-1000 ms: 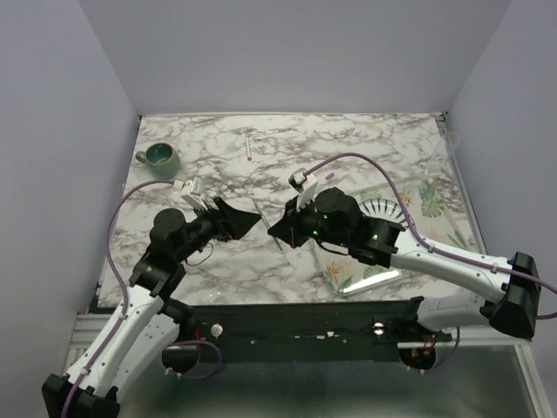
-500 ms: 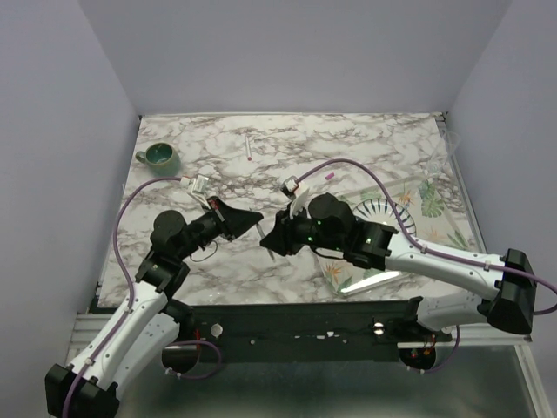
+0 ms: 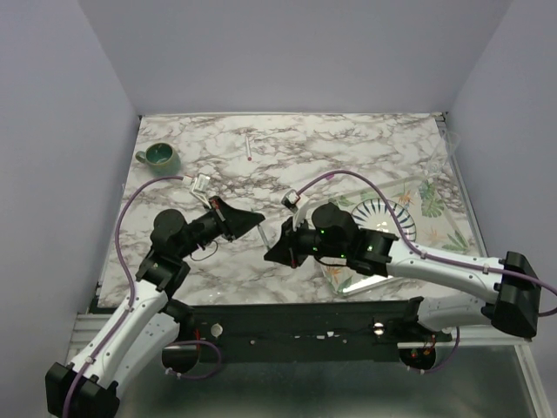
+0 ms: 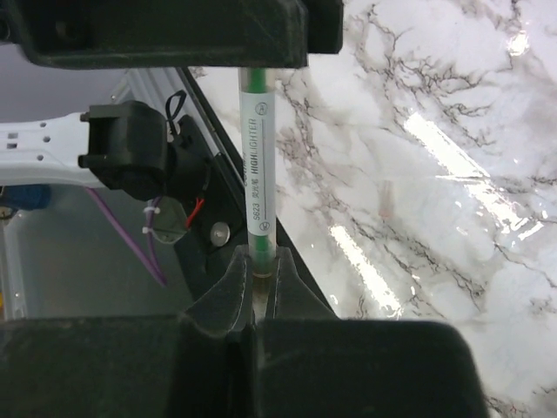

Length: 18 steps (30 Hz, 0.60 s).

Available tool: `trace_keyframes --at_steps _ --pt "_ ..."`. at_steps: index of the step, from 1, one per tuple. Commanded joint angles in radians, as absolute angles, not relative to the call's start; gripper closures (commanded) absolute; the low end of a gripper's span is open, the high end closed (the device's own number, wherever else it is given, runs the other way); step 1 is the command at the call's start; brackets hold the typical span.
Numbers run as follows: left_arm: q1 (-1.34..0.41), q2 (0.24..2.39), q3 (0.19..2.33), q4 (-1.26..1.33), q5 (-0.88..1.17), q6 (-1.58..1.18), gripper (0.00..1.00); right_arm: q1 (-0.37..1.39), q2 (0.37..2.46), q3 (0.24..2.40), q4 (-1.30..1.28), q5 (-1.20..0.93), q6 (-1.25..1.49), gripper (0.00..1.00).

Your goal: Insert the pens into the pen caps

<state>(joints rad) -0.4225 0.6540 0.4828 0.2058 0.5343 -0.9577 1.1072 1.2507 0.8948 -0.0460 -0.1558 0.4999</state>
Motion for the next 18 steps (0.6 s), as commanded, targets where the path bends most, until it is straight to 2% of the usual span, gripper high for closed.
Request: trace_keyframes --at_steps 1,4,5,11,12,13,14,18 --pt "-0.422 0.631 0.541 0.053 0.433 -0.947 0.31 1.117 1.203 0.867 -0.017 -0.141 0.531 0.99" --pt "-0.422 0.582 0.575 -0.098 0.293 -0.911 0.03 1.117 1.178 0.862 -0.069 -0.052 0.586 0.99" --pt "-0.422 0.571 0.583 -0.127 0.267 -0.891 0.01 1.117 1.174 0.867 -0.093 -0.007 0.598 0.99" --pt "-0.420 0.551 0.672 -0.426 0.037 -0.962 0.03 1.117 1.109 0.850 -0.202 0.185 0.644 0.99" --pt "-0.420 0.554 0.686 -0.478 0.008 -1.057 0.07 1.117 1.094 0.842 -0.204 0.198 0.649 0.99" --pt "-0.420 0.558 0.693 -0.599 -0.088 -1.125 0.18 1.117 1.080 0.833 -0.212 0.210 0.656 0.99" --pt "-0.420 0.563 0.693 -0.650 -0.112 -1.170 0.23 1.117 1.068 0.825 -0.212 0.230 0.660 0.99" --pt "-0.420 0.603 0.689 -0.791 -0.137 -1.294 0.25 1.117 1.014 0.782 -0.225 0.276 0.672 0.99"
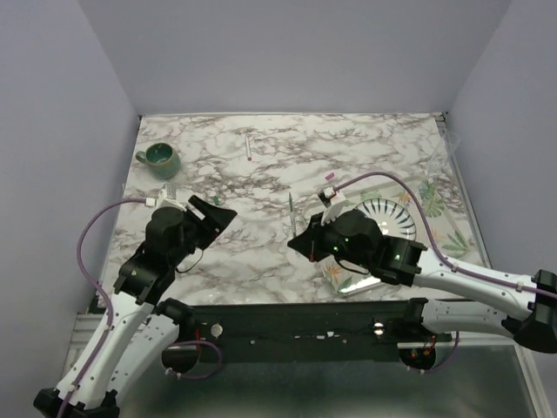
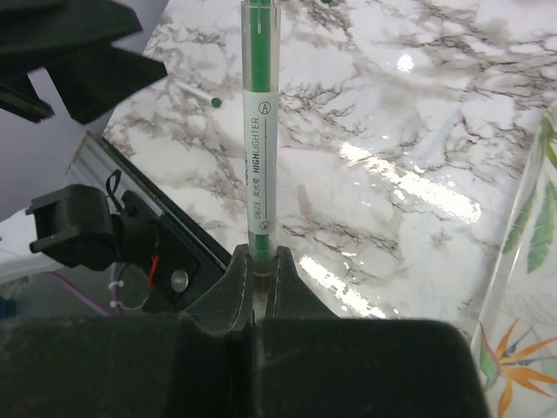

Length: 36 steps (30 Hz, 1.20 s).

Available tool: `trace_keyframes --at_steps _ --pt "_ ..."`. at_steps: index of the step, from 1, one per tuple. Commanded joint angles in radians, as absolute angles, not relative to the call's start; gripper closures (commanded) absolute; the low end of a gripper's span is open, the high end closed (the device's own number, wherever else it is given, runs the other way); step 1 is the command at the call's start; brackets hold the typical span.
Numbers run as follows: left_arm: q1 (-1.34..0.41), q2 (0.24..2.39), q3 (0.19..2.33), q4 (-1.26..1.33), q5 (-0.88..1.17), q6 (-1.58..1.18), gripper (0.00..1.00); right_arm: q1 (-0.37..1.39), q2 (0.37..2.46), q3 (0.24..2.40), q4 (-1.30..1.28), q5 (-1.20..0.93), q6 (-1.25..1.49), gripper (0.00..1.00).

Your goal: Insert the pens into the pen caps

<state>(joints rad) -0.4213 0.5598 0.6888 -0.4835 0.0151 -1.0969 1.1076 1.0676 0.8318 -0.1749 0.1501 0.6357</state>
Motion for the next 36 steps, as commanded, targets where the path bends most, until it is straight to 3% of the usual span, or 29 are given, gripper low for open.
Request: trace_keyframes --at_steps 1,7,15,22,36 --pt "-0.420 0.639 0.690 -0.826 -0.133 -1.320 0.23 1.117 1.000 0.778 -0.233 0.287 0.678 0.99" --pt "-0.446 0.829 0.761 -1.015 -0.192 -1.425 0.31 1.117 0.979 0.746 -0.262 0.339 0.696 0.99" --pt "-0.630 1.073 0.776 -0.953 -0.176 -1.554 0.43 1.117 0.937 0.712 -0.259 0.386 0.713 0.99" --pt "-0.663 1.325 0.894 -0.940 -0.181 -1.534 0.55 1.117 0.902 0.701 -0.291 0.416 0.718 0.99" --pt "-0.669 1.466 0.845 -0.798 -0.080 -1.543 0.55 1.117 0.871 0.686 -0.310 0.472 0.726 0.99"
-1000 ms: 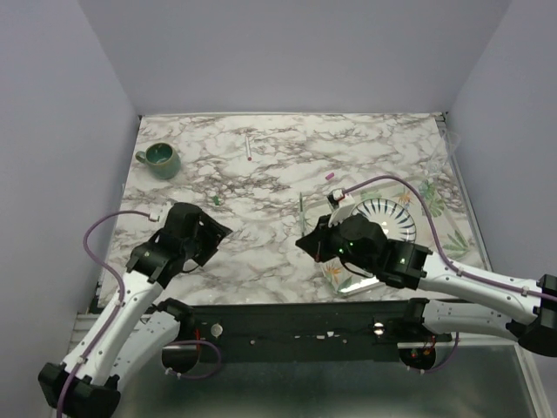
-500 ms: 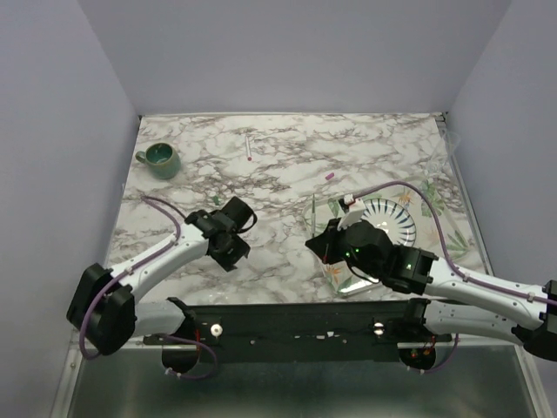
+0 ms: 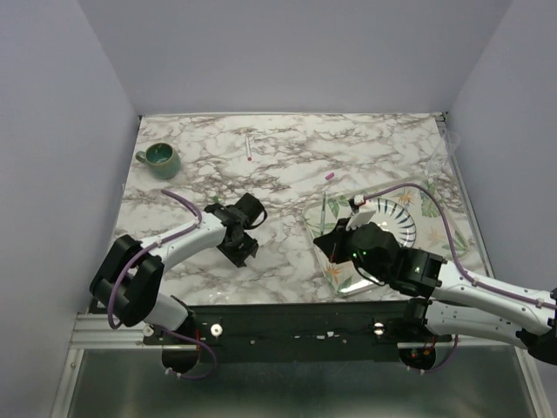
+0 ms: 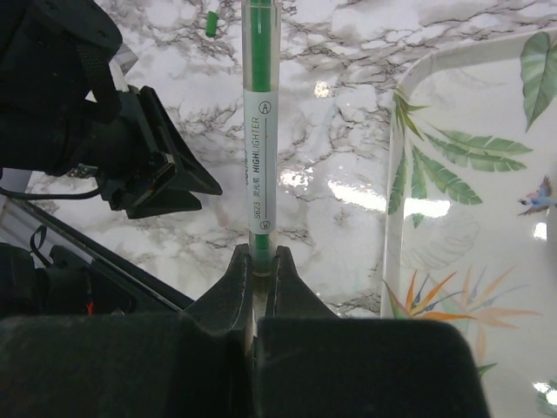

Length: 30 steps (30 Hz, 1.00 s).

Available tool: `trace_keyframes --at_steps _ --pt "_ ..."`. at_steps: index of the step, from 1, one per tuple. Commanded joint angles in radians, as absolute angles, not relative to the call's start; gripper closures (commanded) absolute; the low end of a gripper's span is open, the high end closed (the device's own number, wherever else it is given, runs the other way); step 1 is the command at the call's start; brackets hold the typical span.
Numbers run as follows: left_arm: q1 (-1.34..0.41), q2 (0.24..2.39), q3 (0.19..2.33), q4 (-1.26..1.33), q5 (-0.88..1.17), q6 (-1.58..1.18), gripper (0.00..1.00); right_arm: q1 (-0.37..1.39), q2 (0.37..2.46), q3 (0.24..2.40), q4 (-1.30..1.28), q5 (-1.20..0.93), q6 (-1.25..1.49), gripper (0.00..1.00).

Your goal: Insert the pens into the pen caps

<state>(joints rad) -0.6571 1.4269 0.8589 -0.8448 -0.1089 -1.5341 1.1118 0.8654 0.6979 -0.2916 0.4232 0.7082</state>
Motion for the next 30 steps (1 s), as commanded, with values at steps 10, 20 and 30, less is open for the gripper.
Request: trace_keyframes --at_steps 10,20,30 --pt "-0.701 1.591 0.801 -0.784 -0.040 -1.574 0.61 1.117 0.884 0.690 -0.316 0.485 0.727 0.99" --pt "-0.712 1.640 0.773 -0.703 -0.012 -1.562 1.00 1.117 0.876 0.681 -0.328 0.489 0.733 0.99" --pt "-0.713 1.370 0.851 -0.684 -0.164 -1.436 1.00 1.117 0.854 0.626 -0.177 0.193 0.608 0.99"
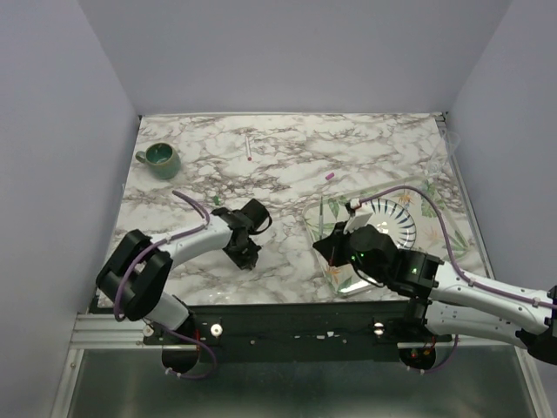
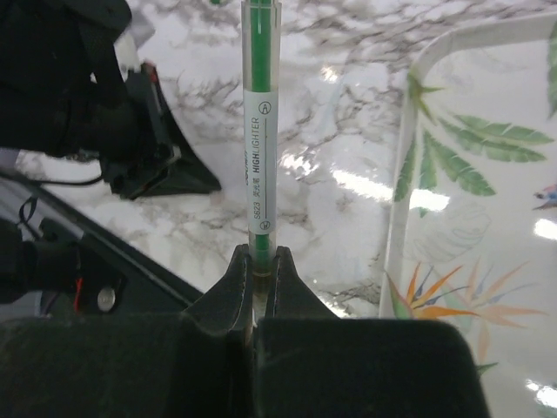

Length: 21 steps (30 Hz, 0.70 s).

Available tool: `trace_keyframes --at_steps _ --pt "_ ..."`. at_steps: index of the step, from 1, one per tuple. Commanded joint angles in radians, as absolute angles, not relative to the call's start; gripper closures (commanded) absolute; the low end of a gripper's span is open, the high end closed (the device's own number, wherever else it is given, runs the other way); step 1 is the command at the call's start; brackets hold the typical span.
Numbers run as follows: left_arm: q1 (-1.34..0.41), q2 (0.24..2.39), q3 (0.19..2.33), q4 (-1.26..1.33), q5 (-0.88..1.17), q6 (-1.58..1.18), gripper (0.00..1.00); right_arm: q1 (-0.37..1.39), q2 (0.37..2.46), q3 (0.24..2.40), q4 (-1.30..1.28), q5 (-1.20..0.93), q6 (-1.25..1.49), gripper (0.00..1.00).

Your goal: Insert the pens into the pen caps

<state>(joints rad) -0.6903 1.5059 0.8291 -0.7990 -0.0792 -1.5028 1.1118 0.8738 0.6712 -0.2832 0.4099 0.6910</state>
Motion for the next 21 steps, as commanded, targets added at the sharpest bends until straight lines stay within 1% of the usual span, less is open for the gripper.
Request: trace_keyframes --at_steps 1,2,3,4,6,7,10,15,17,21 --pt "-0.713 1.282 0.856 -0.652 -0.179 -1.415 1.00 1.117 0.854 0.617 -0.108 0.139 0.574 0.99" --pt "-0.713 1.232 0.853 -0.623 -0.189 -1.390 1.00 1.117 0.854 0.592 -0.072 0.083 0.569 0.99" --pt "-0.713 1.183 0.847 -0.585 -0.205 -1.332 1.00 1.117 0.857 0.581 -0.036 -0.023 0.565 0.99" --pt "-0.712 1.078 0.829 -0.505 -0.210 -1.307 1.00 1.117 0.857 0.568 0.042 -0.066 0.568 0.99" --pt "-0.710 0.975 0.802 -0.415 -0.207 -1.217 1.00 1.118 0.864 0.545 0.093 -0.145 0.578 0.99" --pt "-0.707 0.878 0.769 -0.312 -0.196 -1.186 1.00 1.118 0.867 0.540 0.124 -0.150 0.595 0.99" --pt "-0.709 0.728 0.733 -0.195 -0.189 -1.115 1.00 1.120 0.876 0.525 0.190 -0.187 0.612 0.99" --pt "-0.707 0.624 0.742 -0.167 -0.158 -1.028 1.00 1.129 0.905 0.522 0.300 -0.282 0.623 0.99" --pt "-0.707 0.607 0.744 -0.134 -0.085 -0.964 1.00 1.141 0.923 0.534 0.339 -0.327 0.615 0.99" --pt "-0.707 0.600 0.739 -0.094 0.000 -0.940 1.00 1.158 0.957 0.578 0.324 -0.336 0.598 0.99"
